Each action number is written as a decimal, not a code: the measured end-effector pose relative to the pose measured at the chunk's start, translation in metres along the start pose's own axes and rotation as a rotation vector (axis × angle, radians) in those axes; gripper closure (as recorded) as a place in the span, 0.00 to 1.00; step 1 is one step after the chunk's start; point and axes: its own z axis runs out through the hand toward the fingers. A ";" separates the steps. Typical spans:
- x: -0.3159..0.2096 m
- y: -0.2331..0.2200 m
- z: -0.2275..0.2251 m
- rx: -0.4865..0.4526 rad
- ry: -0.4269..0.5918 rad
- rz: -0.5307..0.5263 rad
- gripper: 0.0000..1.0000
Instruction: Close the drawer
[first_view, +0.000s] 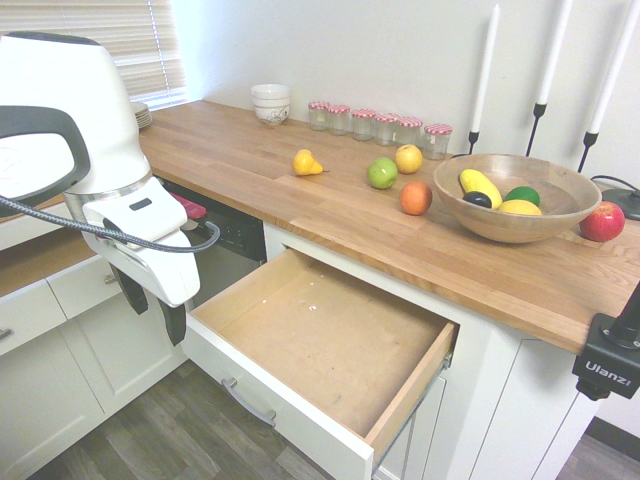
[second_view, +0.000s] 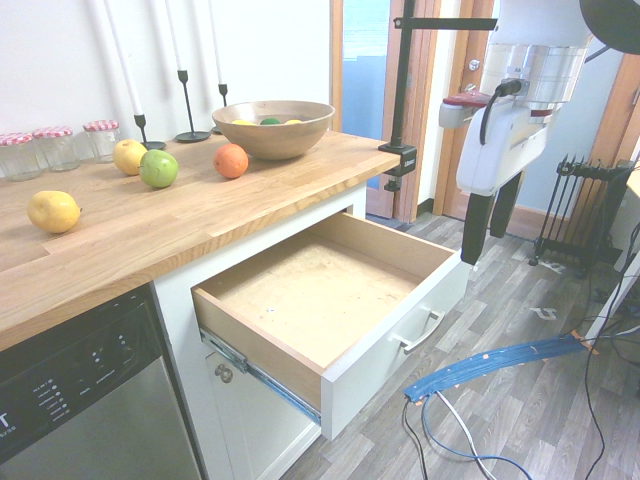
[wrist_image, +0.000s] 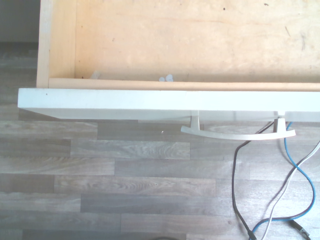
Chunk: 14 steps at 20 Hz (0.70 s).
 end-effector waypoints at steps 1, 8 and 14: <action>0.000 0.000 0.000 0.000 -0.001 0.001 0.00; 0.007 0.007 0.032 0.024 0.021 0.009 0.00; 0.031 0.024 0.099 0.017 0.012 0.009 0.00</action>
